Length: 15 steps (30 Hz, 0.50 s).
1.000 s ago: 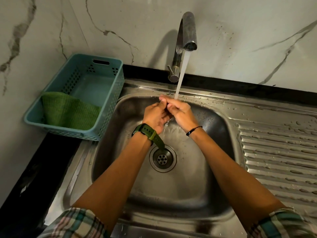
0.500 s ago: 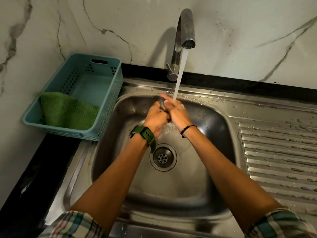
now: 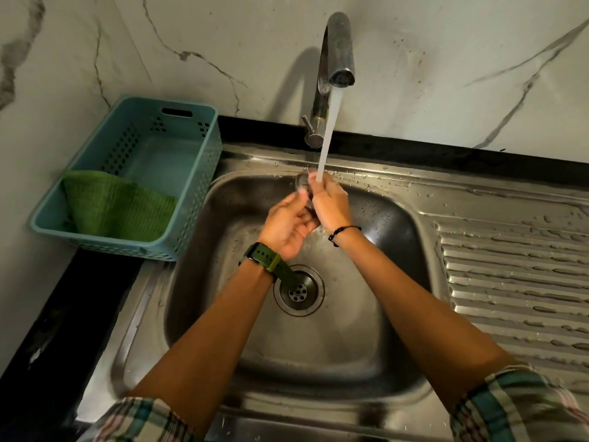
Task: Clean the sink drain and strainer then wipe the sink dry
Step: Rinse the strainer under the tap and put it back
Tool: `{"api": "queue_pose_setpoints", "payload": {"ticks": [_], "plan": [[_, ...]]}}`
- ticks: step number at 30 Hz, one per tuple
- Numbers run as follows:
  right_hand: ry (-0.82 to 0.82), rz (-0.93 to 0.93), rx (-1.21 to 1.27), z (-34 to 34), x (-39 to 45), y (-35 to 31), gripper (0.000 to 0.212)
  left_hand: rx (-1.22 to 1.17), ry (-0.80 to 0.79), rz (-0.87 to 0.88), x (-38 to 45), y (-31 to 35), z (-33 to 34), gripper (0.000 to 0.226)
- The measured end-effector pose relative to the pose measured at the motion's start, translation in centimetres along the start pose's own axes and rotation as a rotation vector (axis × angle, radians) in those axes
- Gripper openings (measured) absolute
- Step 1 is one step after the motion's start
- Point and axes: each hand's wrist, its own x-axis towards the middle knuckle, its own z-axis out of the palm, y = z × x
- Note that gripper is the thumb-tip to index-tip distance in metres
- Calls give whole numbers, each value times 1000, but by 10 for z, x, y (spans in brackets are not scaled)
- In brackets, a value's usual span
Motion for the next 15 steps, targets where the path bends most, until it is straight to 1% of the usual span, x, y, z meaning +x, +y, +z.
{"api": "queue_pose_setpoints", "payload": {"ticks": [2, 3, 4, 5, 6, 7, 8, 9, 10, 11, 12, 15], "plan": [[-66, -225, -148, -4, -9, 5, 26, 15, -8, -45, 0, 12, -3, 40], [-95, -264, -158, -4, -10, 8, 27, 56, 19, -48, 0, 16, -4, 39], [-93, -216, -117, -3, -9, 10, 27, 106, 69, -46, 1, 20, -4, 36], [-53, -79, -18, -2, -6, 10, 26, 156, 134, -41, 1, 20, -4, 33], [-10, 120, 99, 0, -2, 10, 24, 227, 208, -19, 1, 19, -4, 30], [-3, 340, 224, 1, 1, 9, 23, 318, 279, 15, 0, 18, -6, 27], [-41, 532, 354, 0, 2, 9, 24, 404, 336, 47, -2, 17, -9, 24], [-99, 663, 458, -2, 2, 8, 26, 456, 372, 70, -3, 17, -12, 23], [-159, 743, 525, -3, 0, 10, 28, 476, 399, 79, -6, 17, -17, 23], [-218, 770, 543, -4, -2, 12, 30, 472, 417, 80, -8, 17, -22, 22], [-259, 760, 500, -3, -3, 15, 31, 457, 432, 81, -10, 18, -27, 21], [-382, 653, 137, -1, -3, 19, 34, 442, 482, 85, -11, 16, -42, 20]]}}
